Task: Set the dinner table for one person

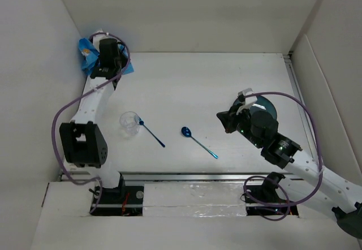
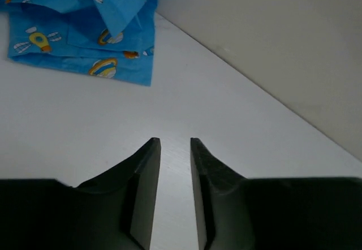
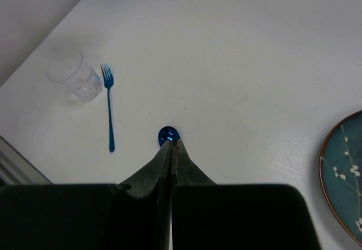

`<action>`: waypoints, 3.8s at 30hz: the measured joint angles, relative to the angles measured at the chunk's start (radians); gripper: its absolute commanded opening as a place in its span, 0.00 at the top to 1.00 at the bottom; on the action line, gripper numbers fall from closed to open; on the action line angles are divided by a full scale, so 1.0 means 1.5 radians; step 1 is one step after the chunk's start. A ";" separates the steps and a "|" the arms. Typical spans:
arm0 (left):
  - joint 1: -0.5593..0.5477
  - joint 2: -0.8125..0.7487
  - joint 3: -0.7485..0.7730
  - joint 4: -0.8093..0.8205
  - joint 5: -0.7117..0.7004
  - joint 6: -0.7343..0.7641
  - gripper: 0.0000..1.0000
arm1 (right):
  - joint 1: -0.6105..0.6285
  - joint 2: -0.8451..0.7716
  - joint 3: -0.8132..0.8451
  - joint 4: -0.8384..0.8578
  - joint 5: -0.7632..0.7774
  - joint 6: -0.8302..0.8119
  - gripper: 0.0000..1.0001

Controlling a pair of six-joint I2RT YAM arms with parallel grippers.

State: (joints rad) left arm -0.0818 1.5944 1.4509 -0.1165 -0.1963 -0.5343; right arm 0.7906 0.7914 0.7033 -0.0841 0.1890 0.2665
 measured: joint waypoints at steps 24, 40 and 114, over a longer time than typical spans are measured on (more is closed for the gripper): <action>0.115 0.595 0.465 -0.131 0.077 0.058 0.48 | -0.004 0.213 -0.029 0.097 -0.081 0.014 0.42; 0.116 0.680 0.597 -0.170 0.219 0.059 0.87 | -0.005 0.231 0.002 0.109 -0.069 0.015 0.42; -0.156 0.410 0.129 0.102 0.109 -0.045 1.00 | -0.099 0.478 0.041 0.229 -0.056 0.077 0.43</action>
State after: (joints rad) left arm -0.3153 2.2101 1.6440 0.0364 -0.0330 -0.6018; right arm 0.6415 1.5082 0.7643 0.2588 0.1047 0.3824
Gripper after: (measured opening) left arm 0.105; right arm 0.562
